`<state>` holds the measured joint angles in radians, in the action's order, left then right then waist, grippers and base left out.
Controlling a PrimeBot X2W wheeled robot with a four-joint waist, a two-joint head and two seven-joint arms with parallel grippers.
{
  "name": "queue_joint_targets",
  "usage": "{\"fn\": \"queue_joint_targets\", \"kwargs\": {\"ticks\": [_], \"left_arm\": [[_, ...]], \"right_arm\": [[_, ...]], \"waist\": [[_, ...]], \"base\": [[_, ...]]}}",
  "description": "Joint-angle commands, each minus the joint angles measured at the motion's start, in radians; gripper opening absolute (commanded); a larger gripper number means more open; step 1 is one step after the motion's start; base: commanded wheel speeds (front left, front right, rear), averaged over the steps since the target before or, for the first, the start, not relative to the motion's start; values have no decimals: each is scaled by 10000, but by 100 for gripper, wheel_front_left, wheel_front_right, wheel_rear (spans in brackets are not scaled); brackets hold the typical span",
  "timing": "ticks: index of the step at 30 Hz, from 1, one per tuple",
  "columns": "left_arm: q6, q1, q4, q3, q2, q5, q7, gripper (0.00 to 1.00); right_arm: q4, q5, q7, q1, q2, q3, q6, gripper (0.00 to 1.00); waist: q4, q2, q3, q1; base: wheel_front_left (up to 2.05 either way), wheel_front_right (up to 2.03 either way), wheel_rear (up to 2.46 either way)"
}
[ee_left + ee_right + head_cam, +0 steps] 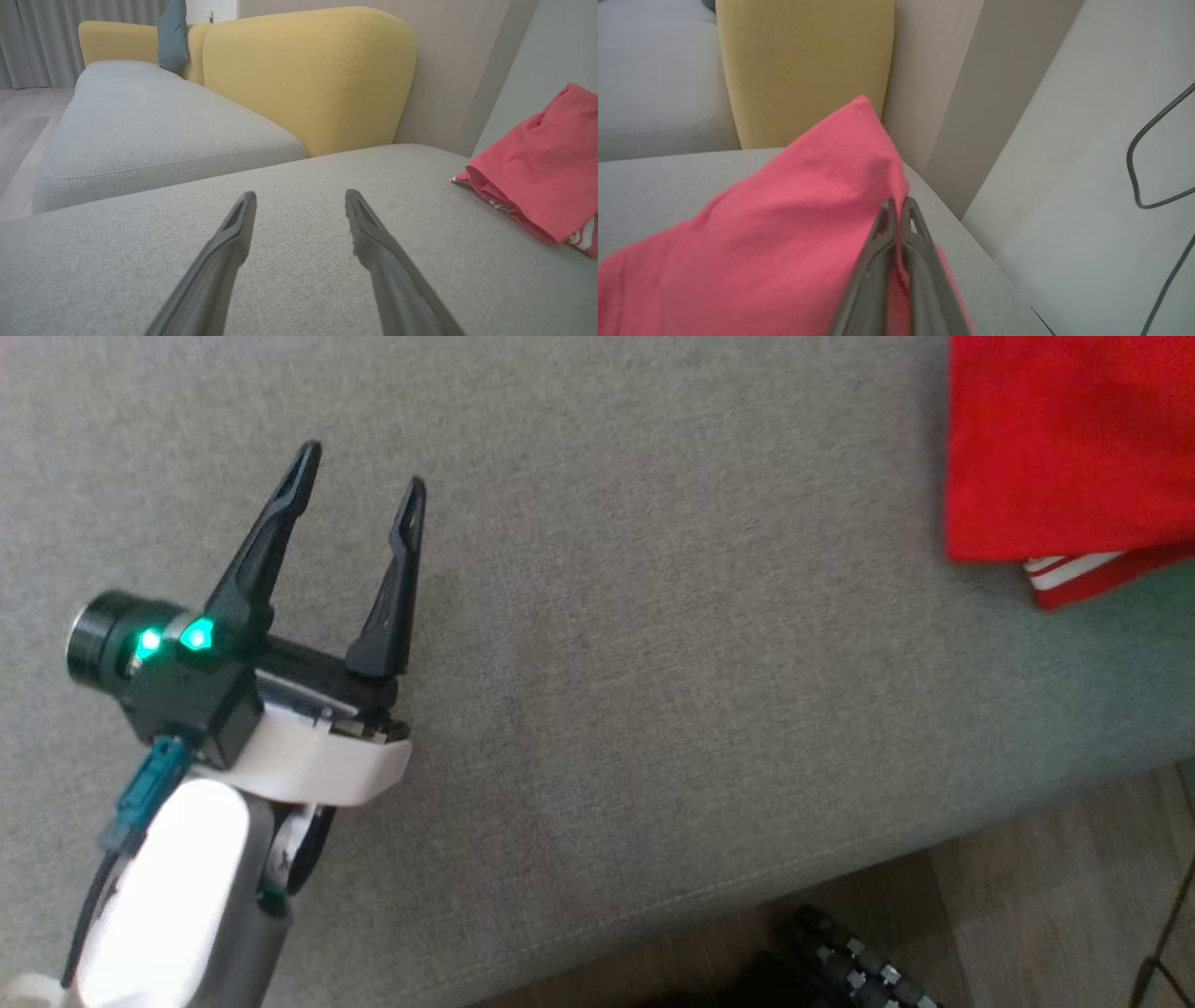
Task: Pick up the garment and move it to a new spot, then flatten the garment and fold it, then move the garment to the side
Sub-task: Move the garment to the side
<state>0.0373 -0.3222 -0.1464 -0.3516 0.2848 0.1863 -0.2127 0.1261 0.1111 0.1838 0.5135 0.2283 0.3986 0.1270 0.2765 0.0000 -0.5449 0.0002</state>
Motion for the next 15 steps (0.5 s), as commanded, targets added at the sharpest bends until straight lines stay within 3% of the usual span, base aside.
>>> {"fn": "queue_joint_targets", "kwargs": {"ticks": [1,6,8,9,10,15], "left_arm": [[-37,-306,-393,228,210,-68,27,100],[-180,-617,-203,91,146,-29,-63,100],[-227,-718,-70,38,86,5,-125,100],[-229,-752,-12,28,57,16,-156,100],[-225,-772,53,27,30,33,-188,100],[-141,-729,365,107,-101,126,-345,100]], "right_arm": [[-358,-194,-60,259,164,86,37,0],[268,-1242,-163,657,-276,831,37,1],[520,-1546,-311,778,-467,1148,37,42],[632,-1705,-379,816,-565,1322,37,82],[688,-1841,-470,828,-699,1435,37,100],[757,-2195,-1061,647,-1109,1765,37,100]], "waist": [[-80,0,-320,-2],[-290,0,-741,-2],[-439,0,-796,-2],[-501,0,-805,-2],[-563,0,-797,-2],[-852,0,-568,-2]], "base": [[0,0,0],[0,0,0],[0,0,0],[0,0,0],[0,0,0],[0,0,0]]}}
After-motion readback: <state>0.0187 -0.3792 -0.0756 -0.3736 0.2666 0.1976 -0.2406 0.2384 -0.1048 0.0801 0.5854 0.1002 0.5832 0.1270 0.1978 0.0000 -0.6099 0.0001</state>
